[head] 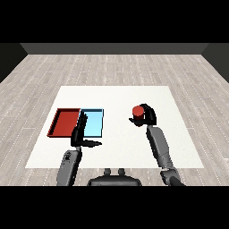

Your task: Pick the red can and put it in the red box

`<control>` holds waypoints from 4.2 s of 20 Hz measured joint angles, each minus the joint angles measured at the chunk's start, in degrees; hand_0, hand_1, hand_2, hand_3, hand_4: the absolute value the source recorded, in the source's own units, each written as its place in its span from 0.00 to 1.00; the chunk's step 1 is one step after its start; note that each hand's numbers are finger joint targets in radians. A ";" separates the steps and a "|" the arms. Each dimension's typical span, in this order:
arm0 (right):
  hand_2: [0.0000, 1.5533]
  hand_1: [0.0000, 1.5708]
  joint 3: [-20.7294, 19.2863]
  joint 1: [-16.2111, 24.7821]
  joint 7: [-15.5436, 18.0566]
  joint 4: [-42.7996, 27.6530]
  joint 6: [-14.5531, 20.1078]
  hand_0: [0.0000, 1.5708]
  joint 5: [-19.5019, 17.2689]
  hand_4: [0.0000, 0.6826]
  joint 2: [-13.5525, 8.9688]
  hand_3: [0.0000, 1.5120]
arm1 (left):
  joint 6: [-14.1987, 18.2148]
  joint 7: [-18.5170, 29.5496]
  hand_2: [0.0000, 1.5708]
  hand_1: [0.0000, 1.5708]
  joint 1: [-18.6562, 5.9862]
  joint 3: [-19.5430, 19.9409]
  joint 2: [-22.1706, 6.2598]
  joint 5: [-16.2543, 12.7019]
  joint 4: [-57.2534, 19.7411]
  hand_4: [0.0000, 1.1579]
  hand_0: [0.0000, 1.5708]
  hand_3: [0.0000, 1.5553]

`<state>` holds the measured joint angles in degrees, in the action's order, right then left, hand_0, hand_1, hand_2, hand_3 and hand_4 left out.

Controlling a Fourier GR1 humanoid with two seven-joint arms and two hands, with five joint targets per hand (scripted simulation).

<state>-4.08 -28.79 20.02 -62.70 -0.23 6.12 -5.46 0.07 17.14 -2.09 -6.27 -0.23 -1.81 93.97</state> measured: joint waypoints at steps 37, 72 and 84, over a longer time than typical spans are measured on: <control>0.93 0.94 32.85 3.20 -3.27 -13.12 30.22 0.94 8.51 0.91 5.44 0.91 | 11.92 4.17 0.00 0.00 -15.49 -17.90 0.22 -13.99 -26.32 0.00 0.00 0.00; 0.91 0.90 41.02 -2.64 0.35 -10.18 34.88 0.90 16.87 0.69 5.21 0.90 | 35.70 -0.27 0.97 1.00 -18.83 -22.73 -0.36 -14.14 -26.93 0.90 1.00 0.92; 0.00 0.00 39.27 -0.29 -3.14 -12.00 32.26 0.00 11.97 0.00 5.12 0.00 | 37.78 0.56 0.99 1.00 -20.22 -22.06 -0.05 -12.08 -26.58 0.98 1.00 0.95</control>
<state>35.20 -29.08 16.88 -74.70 32.02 18.09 -0.34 37.85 17.70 -22.31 -28.33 -0.28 -13.89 67.39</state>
